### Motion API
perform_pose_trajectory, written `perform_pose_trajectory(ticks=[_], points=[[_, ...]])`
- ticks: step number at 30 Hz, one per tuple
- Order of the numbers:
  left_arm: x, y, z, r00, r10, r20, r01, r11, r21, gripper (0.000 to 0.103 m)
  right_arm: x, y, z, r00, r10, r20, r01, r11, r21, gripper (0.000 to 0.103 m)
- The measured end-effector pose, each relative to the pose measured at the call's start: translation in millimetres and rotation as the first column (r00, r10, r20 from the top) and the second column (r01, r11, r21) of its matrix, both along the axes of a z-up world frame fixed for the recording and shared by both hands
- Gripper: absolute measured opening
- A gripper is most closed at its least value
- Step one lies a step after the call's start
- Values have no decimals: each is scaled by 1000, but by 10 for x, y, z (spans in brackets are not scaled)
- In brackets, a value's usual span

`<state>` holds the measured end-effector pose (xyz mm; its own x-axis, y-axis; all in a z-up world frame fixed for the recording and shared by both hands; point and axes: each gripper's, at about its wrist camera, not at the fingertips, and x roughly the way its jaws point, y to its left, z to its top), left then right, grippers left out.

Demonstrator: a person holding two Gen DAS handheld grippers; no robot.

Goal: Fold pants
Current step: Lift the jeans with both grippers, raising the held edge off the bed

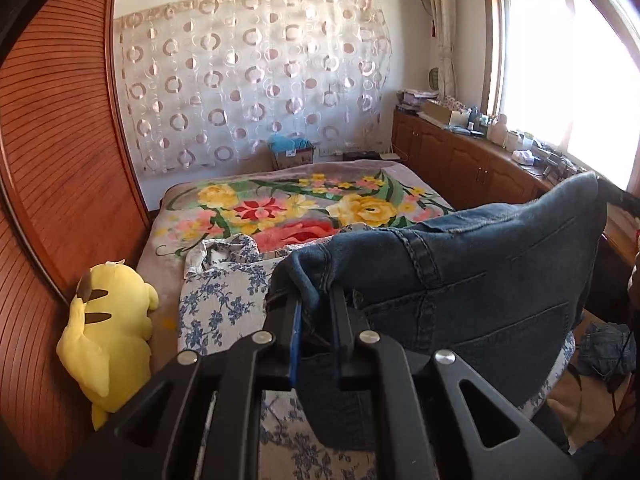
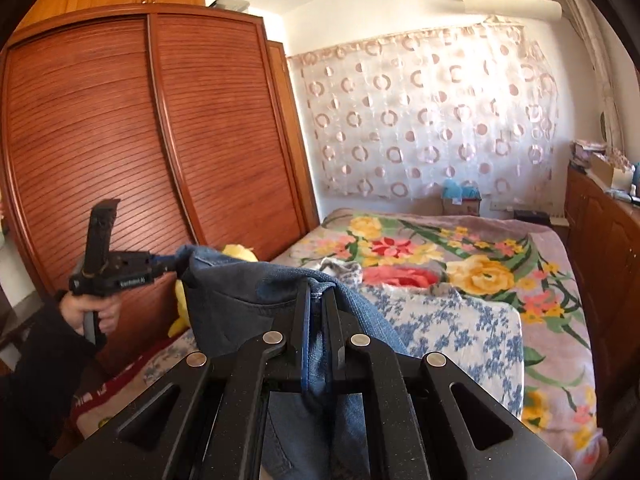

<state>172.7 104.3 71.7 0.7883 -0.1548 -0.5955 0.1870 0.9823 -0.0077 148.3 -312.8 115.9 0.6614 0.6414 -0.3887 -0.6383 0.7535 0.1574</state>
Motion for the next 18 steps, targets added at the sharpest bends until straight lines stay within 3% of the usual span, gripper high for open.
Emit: perform_pose_trajectory(ticks=[2,7,11,15,18], points=[[252,-23,68,1000,20,9,-20,1000,24,8,248,92,57,1000,-21,17,22,999,-27,2],[652,-82,726,990,51,134,-60,996,64,8,896,232,380,993,-108,49,111,992,-54,2],[599,-83,1100,973,48,225,-62,997,56,8,928,181,817,980,-128,151,133,991,-21,2],[465,9,874,975,48,218,-66,995,75,8,809,130,723,984,-107,143,112,993,-24,2],[270,107,277,988,47,145,-62,993,104,8,652,153,153,997,-65,49,67,997,-48,2]])
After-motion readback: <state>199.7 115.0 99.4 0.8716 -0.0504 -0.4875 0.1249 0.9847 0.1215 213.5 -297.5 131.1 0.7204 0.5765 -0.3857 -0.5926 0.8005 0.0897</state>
